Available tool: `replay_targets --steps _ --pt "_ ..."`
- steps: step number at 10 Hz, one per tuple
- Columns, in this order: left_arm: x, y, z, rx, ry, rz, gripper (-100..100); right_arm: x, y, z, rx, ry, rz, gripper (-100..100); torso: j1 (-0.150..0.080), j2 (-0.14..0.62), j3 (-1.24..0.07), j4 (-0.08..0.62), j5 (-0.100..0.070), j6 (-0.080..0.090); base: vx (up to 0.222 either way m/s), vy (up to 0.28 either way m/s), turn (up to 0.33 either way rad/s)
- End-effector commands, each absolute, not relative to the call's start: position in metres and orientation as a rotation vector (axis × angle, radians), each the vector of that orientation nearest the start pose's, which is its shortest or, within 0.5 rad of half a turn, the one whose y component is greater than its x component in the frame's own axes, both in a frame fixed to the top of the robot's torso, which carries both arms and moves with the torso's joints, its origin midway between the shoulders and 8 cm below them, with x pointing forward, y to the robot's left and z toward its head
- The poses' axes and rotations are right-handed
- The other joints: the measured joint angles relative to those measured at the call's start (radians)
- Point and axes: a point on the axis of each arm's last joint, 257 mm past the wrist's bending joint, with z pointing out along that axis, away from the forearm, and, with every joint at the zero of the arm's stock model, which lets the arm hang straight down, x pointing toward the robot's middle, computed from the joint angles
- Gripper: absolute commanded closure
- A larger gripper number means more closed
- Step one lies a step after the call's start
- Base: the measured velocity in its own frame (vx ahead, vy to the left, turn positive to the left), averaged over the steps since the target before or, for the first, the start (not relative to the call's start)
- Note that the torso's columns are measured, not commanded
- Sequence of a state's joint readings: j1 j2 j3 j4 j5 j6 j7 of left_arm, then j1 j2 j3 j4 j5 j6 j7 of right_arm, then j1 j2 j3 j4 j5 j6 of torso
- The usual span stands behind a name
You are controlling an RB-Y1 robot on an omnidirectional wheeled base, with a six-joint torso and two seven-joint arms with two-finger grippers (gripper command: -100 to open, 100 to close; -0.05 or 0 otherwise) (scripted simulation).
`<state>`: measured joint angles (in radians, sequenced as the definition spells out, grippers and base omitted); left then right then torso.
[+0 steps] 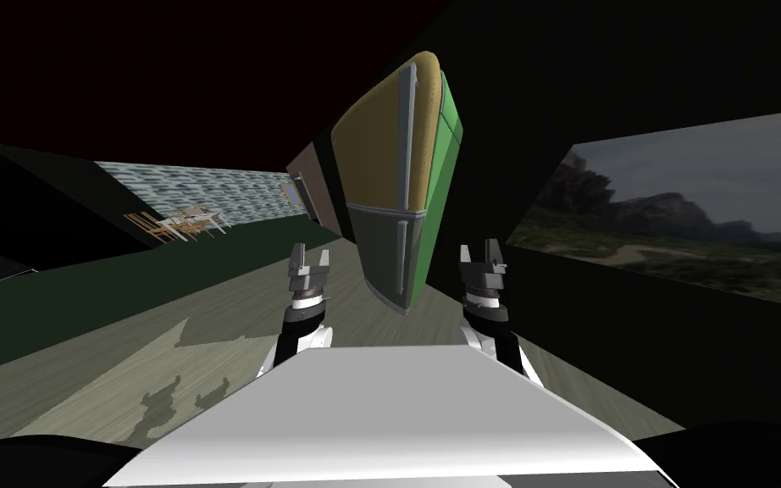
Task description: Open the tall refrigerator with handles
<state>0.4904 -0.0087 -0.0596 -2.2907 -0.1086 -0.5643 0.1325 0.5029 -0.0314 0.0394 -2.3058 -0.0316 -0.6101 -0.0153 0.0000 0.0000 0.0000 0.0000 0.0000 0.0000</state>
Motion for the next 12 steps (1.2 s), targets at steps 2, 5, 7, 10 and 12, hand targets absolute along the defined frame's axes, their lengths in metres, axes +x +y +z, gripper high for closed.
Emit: replay_targets --steps 2,5,7,10,12 --pt "0.335 0.243 0.043 -0.582 0.585 -1.443 0 0.320 -0.263 0.054 0.559 0.521 1.406 0 0.000 0.104 -0.209 0.105 0.000 0.000 0.000 0.000 0.000" --pt "0.335 0.243 0.043 -0.582 0.584 -1.443 0 0.320 -0.263 0.054 0.559 0.521 1.406 0 0.000 0.322 -0.644 0.322 0.000 0.000 0.000 0.000 0.000" --pt "0.335 0.243 0.043 -0.582 0.584 -1.443 0 0.320 -0.263 0.054 0.559 0.521 1.406 0 0.000 0.470 -0.939 0.470 0.000 0.000 0.000 0.000 0.000" --pt "0.335 0.243 0.043 -0.582 0.584 -1.443 0 0.319 -0.255 0.059 0.502 0.542 1.400 -100 0.000 0.691 -1.382 0.691 0.000 0.000 0.003 0.001 -0.009" --pt "0.335 0.243 0.043 -0.583 0.585 -1.442 0 0.318 -0.240 0.069 0.391 0.565 1.381 -100 0.000 0.734 -1.471 0.734 0.000 0.000 0.012 0.005 -0.060"
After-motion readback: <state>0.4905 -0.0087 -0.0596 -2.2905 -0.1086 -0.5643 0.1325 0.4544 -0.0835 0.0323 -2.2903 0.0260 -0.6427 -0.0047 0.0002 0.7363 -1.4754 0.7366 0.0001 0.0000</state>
